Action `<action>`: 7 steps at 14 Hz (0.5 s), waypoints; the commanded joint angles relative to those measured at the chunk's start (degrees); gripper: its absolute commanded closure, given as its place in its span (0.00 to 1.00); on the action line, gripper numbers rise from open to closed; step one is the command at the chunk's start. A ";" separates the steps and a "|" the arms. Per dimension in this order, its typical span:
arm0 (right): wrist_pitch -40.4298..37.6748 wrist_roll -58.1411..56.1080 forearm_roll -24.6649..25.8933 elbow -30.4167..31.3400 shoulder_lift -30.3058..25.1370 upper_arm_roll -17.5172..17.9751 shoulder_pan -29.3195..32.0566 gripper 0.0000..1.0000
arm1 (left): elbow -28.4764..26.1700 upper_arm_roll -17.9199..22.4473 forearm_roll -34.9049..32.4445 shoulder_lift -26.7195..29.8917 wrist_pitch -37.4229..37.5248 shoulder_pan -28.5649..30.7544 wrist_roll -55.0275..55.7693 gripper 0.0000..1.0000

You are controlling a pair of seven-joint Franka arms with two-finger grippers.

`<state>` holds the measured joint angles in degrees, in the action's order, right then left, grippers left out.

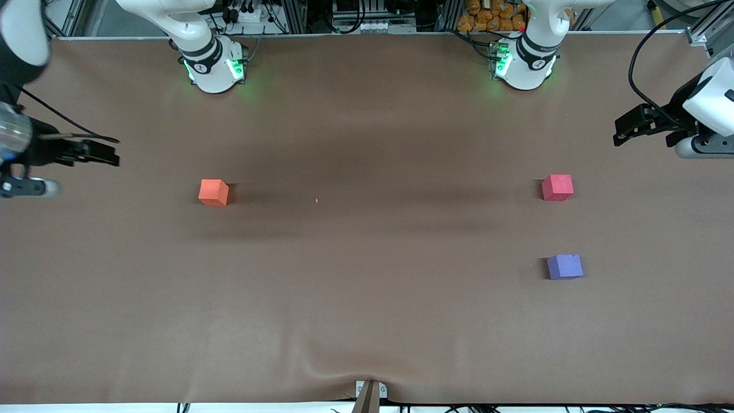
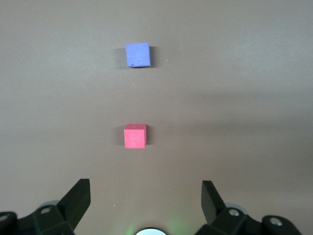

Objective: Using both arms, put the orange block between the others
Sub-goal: 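Reach the right gripper down over the orange cube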

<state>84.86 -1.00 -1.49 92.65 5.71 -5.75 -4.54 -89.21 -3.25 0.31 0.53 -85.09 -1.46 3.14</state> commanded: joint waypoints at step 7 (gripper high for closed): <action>20.41 0.56 -1.68 22.11 1.14 -0.14 -5.91 0.00 | -0.44 -0.27 -0.31 0.17 0.28 0.32 -1.03 0.00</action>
<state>100.77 -0.94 -2.48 109.57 7.44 -5.60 -9.14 -89.54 -3.26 0.31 0.48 -85.05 -1.47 3.14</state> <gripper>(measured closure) 0.000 0.000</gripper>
